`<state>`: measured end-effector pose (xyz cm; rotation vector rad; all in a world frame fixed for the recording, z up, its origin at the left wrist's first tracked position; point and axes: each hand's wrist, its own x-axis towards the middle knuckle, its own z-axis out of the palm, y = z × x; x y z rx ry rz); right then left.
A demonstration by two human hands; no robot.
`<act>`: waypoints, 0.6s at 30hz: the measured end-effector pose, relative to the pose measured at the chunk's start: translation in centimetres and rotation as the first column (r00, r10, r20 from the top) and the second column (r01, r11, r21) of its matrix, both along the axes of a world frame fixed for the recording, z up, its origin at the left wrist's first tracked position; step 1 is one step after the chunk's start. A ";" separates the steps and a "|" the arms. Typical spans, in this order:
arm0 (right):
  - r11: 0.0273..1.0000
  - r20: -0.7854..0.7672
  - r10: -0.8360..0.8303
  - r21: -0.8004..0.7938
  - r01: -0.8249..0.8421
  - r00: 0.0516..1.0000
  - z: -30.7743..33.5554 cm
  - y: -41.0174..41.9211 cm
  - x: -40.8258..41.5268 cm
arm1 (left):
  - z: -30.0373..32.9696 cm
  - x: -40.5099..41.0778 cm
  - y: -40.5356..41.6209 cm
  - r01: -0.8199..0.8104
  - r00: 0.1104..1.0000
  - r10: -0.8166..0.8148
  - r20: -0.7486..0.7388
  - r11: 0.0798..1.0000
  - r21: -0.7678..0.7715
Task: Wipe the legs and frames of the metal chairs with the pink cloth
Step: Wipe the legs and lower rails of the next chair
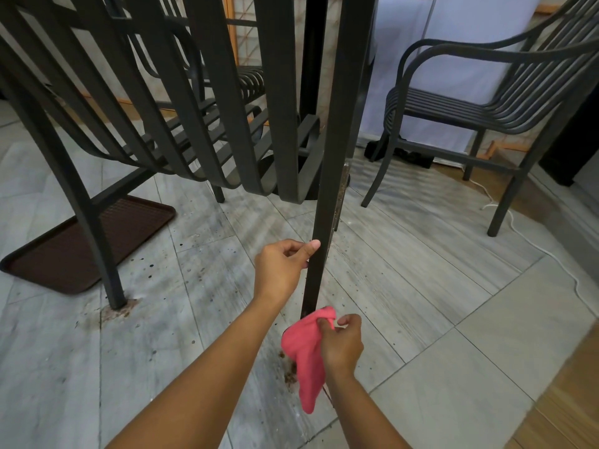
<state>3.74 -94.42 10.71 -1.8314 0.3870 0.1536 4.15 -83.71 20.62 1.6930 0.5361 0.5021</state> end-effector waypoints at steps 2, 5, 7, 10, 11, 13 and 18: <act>1.000 -0.094 -0.007 0.002 0.007 0.996 -0.3 -0.6 0.1 | -0.1 -0.1 -0.1 -0.004 1.000 0.004 -0.008 1.000 0.000; 0.991 -0.276 0.024 0.136 0.014 0.961 0.0 -1.5 0.4 | -0.3 -0.2 -0.2 -0.011 1.000 0.011 -0.014 1.000 0.006; 0.953 -0.367 0.092 0.301 0.025 0.926 0.6 -2.2 0.6 | -0.5 -0.5 -0.3 -0.008 1.000 0.009 -0.020 1.000 0.010; 0.873 -0.385 0.182 0.486 0.031 0.905 1.9 -3.0 0.3 | -0.7 -1.0 -0.2 0.001 0.999 -0.001 -0.034 1.000 0.008; 0.863 -0.371 0.188 0.504 0.027 0.909 2.3 -3.1 0.3 | -0.8 -1.1 -0.2 0.004 0.999 -0.004 -0.038 1.000 0.009; 0.848 -0.311 0.187 0.531 0.007 0.932 3.4 -2.9 0.1 | -1.0 -1.2 -0.1 0.008 0.999 -0.008 -0.041 1.000 0.019; 0.899 -0.057 0.047 0.438 -0.017 0.997 6.2 -0.5 -0.1 | -1.1 -0.9 0.2 0.023 0.998 -0.020 -0.058 0.999 0.046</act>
